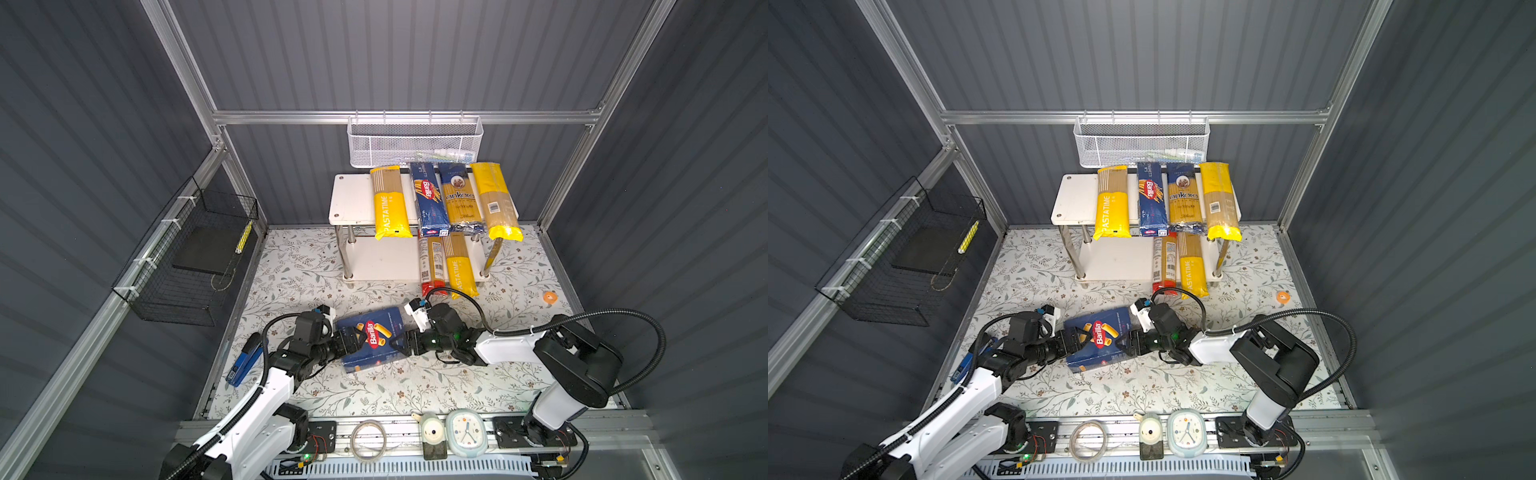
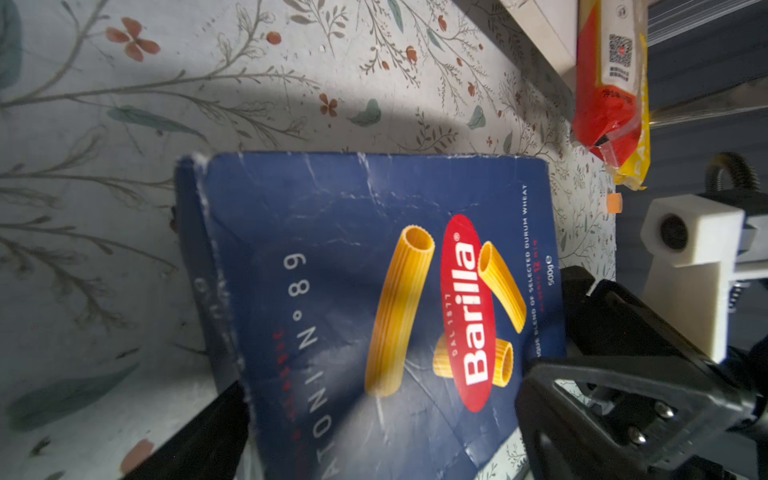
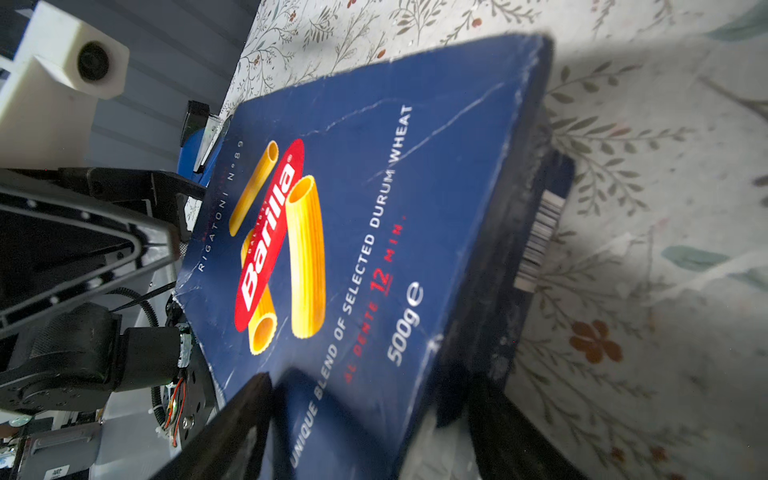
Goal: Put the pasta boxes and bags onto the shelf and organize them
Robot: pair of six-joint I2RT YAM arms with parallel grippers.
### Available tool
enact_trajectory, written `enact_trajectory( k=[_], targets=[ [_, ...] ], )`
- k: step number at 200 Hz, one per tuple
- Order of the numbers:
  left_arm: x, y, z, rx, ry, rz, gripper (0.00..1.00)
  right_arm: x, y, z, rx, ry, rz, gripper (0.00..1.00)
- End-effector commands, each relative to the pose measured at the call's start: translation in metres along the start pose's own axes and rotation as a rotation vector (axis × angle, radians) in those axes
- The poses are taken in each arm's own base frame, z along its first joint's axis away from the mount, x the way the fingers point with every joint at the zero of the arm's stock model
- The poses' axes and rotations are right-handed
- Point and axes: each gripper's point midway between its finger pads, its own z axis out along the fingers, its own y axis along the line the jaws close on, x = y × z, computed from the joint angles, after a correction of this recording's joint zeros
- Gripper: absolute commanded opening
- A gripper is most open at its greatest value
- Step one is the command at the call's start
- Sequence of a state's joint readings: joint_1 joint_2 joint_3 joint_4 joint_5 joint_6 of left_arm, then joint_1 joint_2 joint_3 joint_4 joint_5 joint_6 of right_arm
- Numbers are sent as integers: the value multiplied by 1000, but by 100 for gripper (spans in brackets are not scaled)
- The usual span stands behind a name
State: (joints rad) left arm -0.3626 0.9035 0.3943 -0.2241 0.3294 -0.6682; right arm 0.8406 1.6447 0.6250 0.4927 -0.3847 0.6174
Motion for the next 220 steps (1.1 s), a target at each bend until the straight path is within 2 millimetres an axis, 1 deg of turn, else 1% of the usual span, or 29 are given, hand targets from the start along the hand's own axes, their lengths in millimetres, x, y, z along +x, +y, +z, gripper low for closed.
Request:
enact_trajectory(
  k=[1,41,67,96,115,143,156,178,198,217,220],
  targets=[
    [-15,-45,-5,152,-21,77,100,-8,36,5,-105,-9,-44,74],
    [-29,-64,-12,201,-66,106,100,-18,47,0,-127,-41,-57,74],
    [-37,-75,-12,249,-89,107,100,-32,58,-3,-153,-77,-65,74],
    [-43,-83,-10,285,-105,97,100,-50,72,-10,-175,-127,-89,74],
    [-51,-91,-13,304,-134,100,100,-60,80,-15,-182,-154,-106,74],
    [-65,-108,-20,346,-167,111,100,-73,91,-21,-196,-189,-127,74],
    [-70,-116,-23,361,-174,134,99,-79,94,-25,-193,-208,-140,74],
    [-79,-124,-28,350,-188,156,100,-92,98,-32,-182,-243,-154,75],
    [-85,-133,-30,386,-199,149,99,-103,102,-40,-176,-279,-168,75],
    [-90,-136,-27,405,-210,132,100,-112,106,-46,-182,-303,-179,75],
    [-90,-136,-27,408,-210,131,100,-118,102,-47,-156,-327,-174,75]
  ],
)
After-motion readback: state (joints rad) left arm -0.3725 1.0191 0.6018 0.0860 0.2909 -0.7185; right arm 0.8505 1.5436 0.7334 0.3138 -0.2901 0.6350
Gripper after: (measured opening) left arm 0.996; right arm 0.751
